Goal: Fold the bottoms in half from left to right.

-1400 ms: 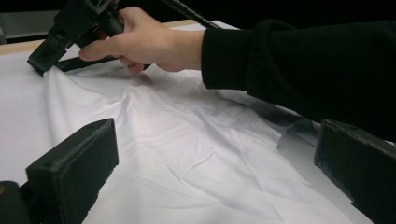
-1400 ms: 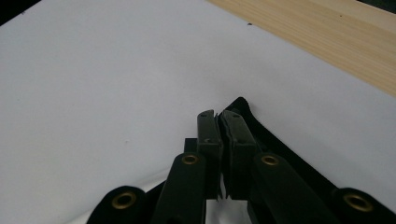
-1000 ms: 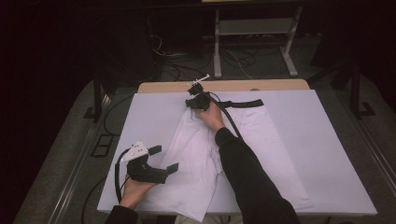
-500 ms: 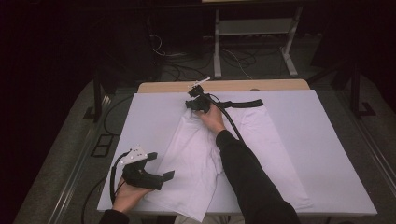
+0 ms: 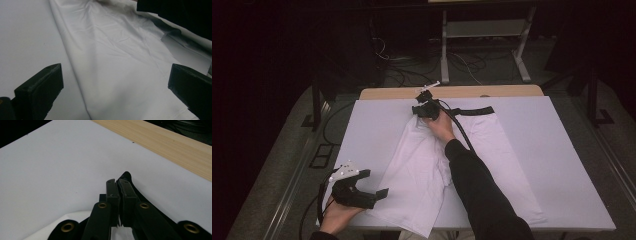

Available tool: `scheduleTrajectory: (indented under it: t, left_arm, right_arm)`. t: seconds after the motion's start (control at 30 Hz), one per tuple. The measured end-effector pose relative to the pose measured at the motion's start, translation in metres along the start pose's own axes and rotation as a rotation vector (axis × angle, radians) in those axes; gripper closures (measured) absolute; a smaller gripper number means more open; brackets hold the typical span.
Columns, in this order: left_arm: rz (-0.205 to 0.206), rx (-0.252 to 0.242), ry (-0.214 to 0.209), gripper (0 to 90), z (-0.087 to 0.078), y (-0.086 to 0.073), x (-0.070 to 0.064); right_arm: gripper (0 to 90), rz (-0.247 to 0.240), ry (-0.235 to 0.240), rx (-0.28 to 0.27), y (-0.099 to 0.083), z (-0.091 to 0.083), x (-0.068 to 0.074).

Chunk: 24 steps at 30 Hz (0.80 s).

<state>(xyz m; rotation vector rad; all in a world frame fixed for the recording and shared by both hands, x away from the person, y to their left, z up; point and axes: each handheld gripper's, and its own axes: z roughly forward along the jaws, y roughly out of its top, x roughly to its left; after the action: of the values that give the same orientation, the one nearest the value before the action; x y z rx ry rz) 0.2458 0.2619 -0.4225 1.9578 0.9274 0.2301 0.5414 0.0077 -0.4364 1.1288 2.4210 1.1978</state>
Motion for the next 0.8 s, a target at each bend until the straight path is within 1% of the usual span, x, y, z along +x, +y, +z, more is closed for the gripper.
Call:
scheduleTrajectory:
  t: [0.07, 0.2, 0.33, 0.43, 0.47, 0.53, 0.7, 0.73, 0.77, 0.8]
  left_arm:
    - [0.002, 0.013, 0.004, 0.0, -0.001, -0.002, 0.0]
    - [-0.001, 0.02, 0.007, 0.0, -0.004, -0.004, 0.0]
    - [-0.009, 0.031, -0.002, 0.0, -0.004, -0.004, 0.001]
    - [-0.006, 0.041, -0.006, 0.0, -0.004, -0.005, 0.001]
    - [-0.004, 0.055, -0.006, 0.0, -0.004, -0.006, 0.001]
    - [-0.001, 0.061, -0.005, 0.0, -0.005, -0.007, 0.001]
    - [-0.021, 0.084, -0.008, 0.0, -0.008, -0.013, 0.003]
    - [-0.028, 0.088, -0.016, 0.0, -0.009, -0.015, 0.004]
    - [-0.038, 0.106, -0.027, 0.0, -0.012, -0.019, 0.004]
    - [-0.038, 0.106, -0.027, 0.0, -0.012, -0.019, 0.004]
  right_arm:
    - [85.9, -0.002, 0.001, -0.002, -0.001, 0.0, 0.0]
    - [85.8, 0.008, 0.006, -0.007, -0.002, 0.0, -0.001]
    - [85.9, 0.006, 0.005, -0.006, -0.002, 0.0, -0.001]
    - [85.9, 0.003, 0.005, -0.005, -0.002, -0.001, -0.001]
    - [85.9, 0.003, 0.004, -0.005, -0.002, 0.0, -0.001]
    - [85.8, 0.004, 0.004, -0.005, -0.002, 0.0, -0.001]
    - [85.9, 0.005, 0.005, -0.005, -0.002, -0.001, 0.0]
    - [85.8, 0.004, 0.005, -0.004, -0.002, -0.001, 0.0]
    - [85.8, 0.001, 0.005, -0.001, -0.002, -0.001, -0.001]
    - [85.8, 0.001, 0.005, -0.001, -0.002, -0.001, -0.001]
